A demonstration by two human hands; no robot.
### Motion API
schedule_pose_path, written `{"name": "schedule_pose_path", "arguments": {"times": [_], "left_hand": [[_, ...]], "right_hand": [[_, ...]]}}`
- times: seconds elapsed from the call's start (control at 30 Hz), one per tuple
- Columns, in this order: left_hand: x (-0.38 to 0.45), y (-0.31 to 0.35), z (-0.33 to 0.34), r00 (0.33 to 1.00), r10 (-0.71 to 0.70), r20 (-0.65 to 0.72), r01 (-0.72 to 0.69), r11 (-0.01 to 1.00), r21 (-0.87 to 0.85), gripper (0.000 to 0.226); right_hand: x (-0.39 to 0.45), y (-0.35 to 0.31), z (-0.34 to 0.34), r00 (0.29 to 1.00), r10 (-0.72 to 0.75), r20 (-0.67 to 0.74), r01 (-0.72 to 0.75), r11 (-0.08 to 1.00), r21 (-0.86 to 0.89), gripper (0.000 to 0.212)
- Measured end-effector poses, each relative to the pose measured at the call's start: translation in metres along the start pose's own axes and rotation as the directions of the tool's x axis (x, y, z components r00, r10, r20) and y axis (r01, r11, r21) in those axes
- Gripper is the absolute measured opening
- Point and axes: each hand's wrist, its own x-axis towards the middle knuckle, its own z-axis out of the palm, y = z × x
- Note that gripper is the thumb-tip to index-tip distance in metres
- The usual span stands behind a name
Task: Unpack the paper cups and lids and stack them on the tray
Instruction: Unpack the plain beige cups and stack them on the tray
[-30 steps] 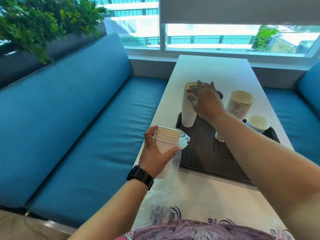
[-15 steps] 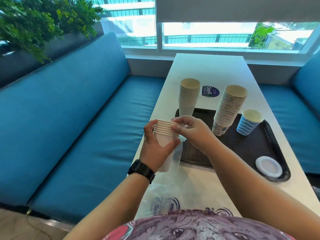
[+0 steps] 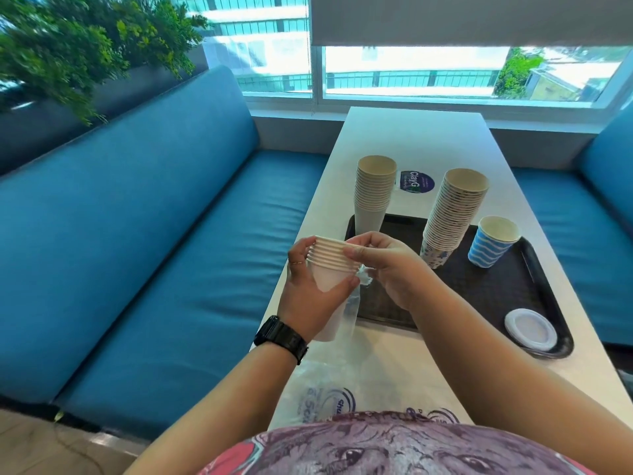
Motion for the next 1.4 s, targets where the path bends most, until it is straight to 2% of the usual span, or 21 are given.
{"name": "schedule_pose_path", "arguments": {"times": [0.23, 0.63, 0.9, 1.0, 1.13, 1.27, 1.4], "left_hand": [[-0.001, 0.002, 0.000, 0.999, 0.030, -0.021, -0.030, 1.000, 0.000, 0.085], [0.000, 0.000, 0.000, 0.998, 0.051, -0.039, -0.051, 0.999, 0.008, 0.080], [-0.001, 0.000, 0.001, 0.999, 0.030, -0.039, -0.030, 0.999, -0.011, 0.080], [0.000, -0.001, 0.000, 0.998, 0.037, -0.042, -0.038, 0.999, -0.017, 0.079], [-0.002, -0.004, 0.000, 0.999, 0.034, -0.032, -0.034, 0.999, -0.019, 0.077], [-0.003, -0.007, 0.001, 0.999, 0.028, -0.016, -0.028, 0.999, -0.024, 0.076], [-0.002, -0.006, 0.002, 1.000, 0.011, -0.013, -0.012, 0.999, -0.033, 0.077]], "right_hand": [[0.004, 0.001, 0.000, 0.999, -0.003, -0.052, 0.006, 0.999, 0.039, 0.029], [0.007, 0.000, 0.000, 0.999, -0.014, -0.049, 0.015, 0.999, 0.033, 0.026], [0.010, 0.001, -0.002, 0.996, -0.089, -0.009, 0.089, 0.996, 0.026, 0.028], [0.010, 0.000, -0.003, 0.992, -0.125, 0.024, 0.125, 0.992, -0.002, 0.022], [0.013, -0.001, -0.008, 0.986, -0.146, 0.080, 0.155, 0.980, -0.125, 0.006], [0.016, 0.000, -0.011, 0.983, -0.174, 0.058, 0.183, 0.952, -0.246, 0.016], [0.018, 0.000, -0.007, 0.980, -0.198, -0.008, 0.191, 0.951, -0.243, 0.020]]}}
